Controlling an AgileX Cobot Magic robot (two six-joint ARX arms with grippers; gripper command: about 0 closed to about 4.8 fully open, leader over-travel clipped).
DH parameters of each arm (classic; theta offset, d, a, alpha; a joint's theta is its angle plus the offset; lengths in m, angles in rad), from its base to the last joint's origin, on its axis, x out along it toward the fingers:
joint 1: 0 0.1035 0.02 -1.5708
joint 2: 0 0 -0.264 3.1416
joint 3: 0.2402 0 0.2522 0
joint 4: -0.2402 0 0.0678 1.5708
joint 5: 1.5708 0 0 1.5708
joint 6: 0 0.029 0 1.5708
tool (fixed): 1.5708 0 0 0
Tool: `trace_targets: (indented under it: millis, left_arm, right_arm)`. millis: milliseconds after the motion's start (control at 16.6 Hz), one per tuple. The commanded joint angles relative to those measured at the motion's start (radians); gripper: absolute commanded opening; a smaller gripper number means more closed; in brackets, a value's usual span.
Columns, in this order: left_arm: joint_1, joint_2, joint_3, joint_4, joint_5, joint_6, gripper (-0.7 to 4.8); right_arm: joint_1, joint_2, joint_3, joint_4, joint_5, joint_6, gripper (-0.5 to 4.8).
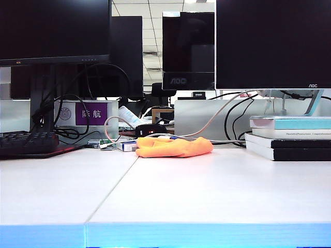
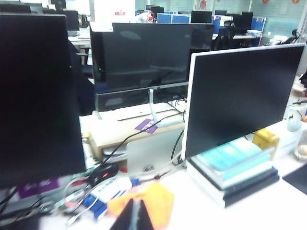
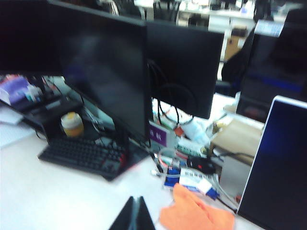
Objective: Wipe the table from back to front using the rag.
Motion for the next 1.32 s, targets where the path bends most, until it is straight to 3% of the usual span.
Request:
trace_targets:
  millis: [60, 300, 481, 601, 721, 901, 1022, 1202, 1322]
  left_arm:
    - [0.000, -0.114, -0.018, -0.151, -0.002, 0.023, -0.04]
    - [0.000, -0.384, -0.290, -0.157, 0.020, 0.018, -0.04]
    - [0.000, -0.544, -0.520, -0.100, 0.017, 0.012, -0.04]
    - [0.000, -0.617, -0.667, -0.030, 0.016, -0.035, -0.04]
    - [0.000, -0.669, -0.811, 0.050, 0.010, -0.050, -0.04]
    - [0.000, -0.681, -0.980, 0.166, 0.010, -0.064, -0.04]
    - [0.000, -0.681, -1.075, 0.247, 0.004, -0.118, -0.04]
    - [0.000, -0.681, -1.182, 0.297, -0.020, -0.147, -0.04]
    - [0.000, -0.681, -1.252, 0.389, -0.024, -0.153, -0.04]
  right_arm:
    - [0.003, -0.059, -0.024, 0.006, -0.045, 0.053, -0.01]
    - [0.006, -0.149, -0.329, 0.006, -0.078, 0.042, -0.01]
    - [0.068, -0.267, -0.592, 0.012, 0.003, 0.001, -0.01]
    - [0.093, -0.352, -0.762, 0.052, 0.028, -0.012, -0.01]
    - [0.111, -0.466, -0.993, 0.175, 0.027, -0.011, -0.01]
    - [0.117, -0.705, -1.456, 0.479, 0.024, 0.005, -0.01]
    - [0.116, -0.873, -1.767, 0.721, 0.029, 0.004, -0.01]
    - [0.116, -1.060, -2.139, 0.975, 0.114, 0.007, -0.01]
    - [0.115, -1.131, -2.345, 1.072, 0.236, 0.036, -0.01]
